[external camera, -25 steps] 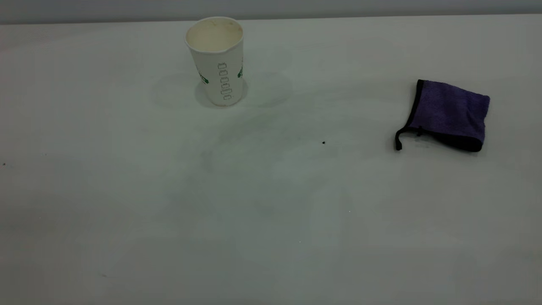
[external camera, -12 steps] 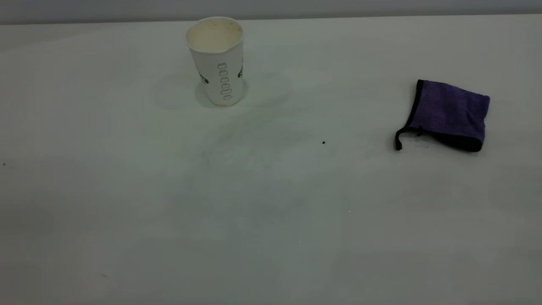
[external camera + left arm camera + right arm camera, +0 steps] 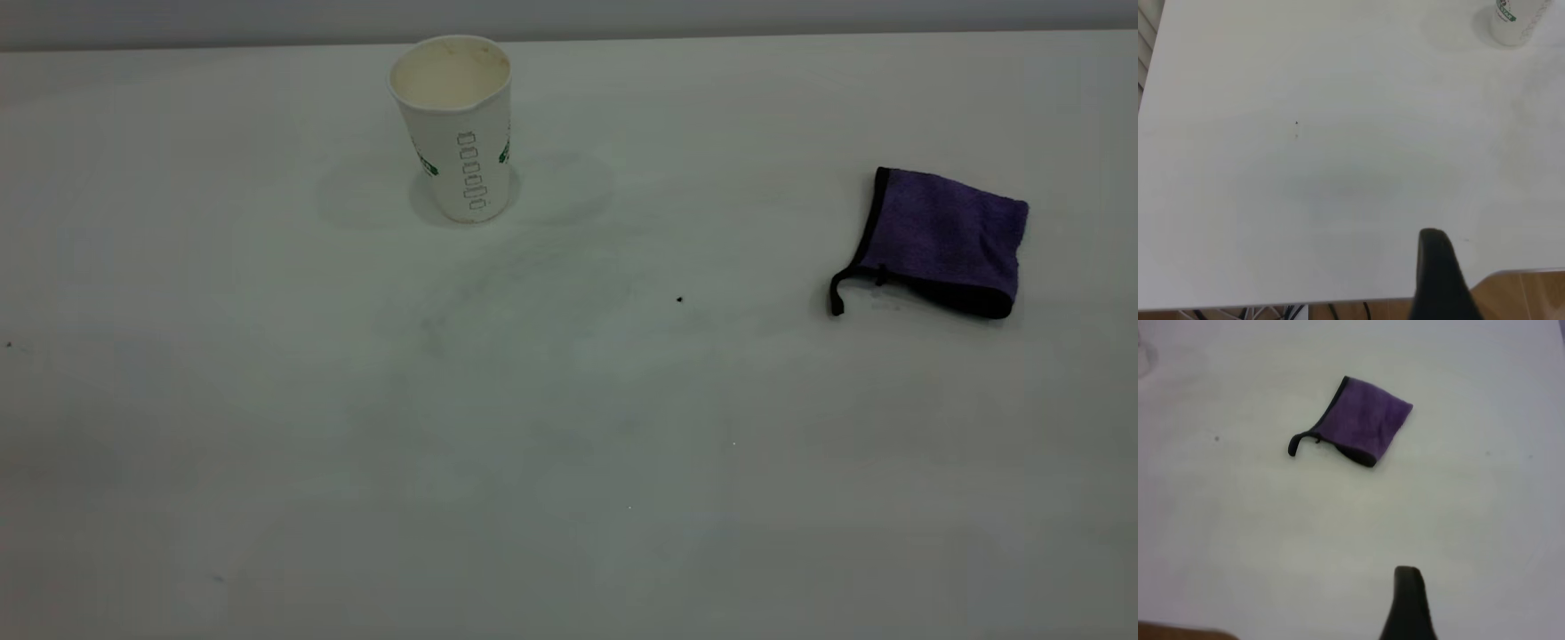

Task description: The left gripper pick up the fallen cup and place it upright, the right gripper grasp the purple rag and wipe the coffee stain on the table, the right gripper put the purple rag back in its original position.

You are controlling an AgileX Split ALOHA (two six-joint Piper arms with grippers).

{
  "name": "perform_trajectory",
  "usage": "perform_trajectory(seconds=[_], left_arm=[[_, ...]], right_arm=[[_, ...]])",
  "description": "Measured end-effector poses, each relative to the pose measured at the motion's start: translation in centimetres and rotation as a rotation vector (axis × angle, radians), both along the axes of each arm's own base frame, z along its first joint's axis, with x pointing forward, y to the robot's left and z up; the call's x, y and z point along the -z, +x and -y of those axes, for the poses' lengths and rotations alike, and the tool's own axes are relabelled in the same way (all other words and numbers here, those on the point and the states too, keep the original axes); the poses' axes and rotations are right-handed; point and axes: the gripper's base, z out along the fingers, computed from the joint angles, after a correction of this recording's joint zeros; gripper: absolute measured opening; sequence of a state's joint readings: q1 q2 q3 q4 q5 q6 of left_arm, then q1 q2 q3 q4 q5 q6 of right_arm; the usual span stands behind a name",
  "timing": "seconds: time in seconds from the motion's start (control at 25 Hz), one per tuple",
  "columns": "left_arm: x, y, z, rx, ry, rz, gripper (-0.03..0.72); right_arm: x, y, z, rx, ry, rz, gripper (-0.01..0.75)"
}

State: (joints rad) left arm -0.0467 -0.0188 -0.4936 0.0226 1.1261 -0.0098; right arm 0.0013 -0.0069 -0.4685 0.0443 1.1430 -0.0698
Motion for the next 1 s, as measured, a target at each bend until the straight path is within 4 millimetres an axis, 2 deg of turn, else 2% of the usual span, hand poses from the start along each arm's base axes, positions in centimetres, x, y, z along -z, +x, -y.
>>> perform_trajectory(seconds=[0.48,1.0], left_arm=[[0.0,0.0,0.0,0.0,0.0,0.0,0.513],[0.0,0.0,0.0,0.0,0.0,0.0,0.513]], right_arm=[[0.01,-0.13,0.01,0.006,0.008,0.008,0.603],[0.01,-0.13,0.01,0.007,0.009,0.008,0.487]])
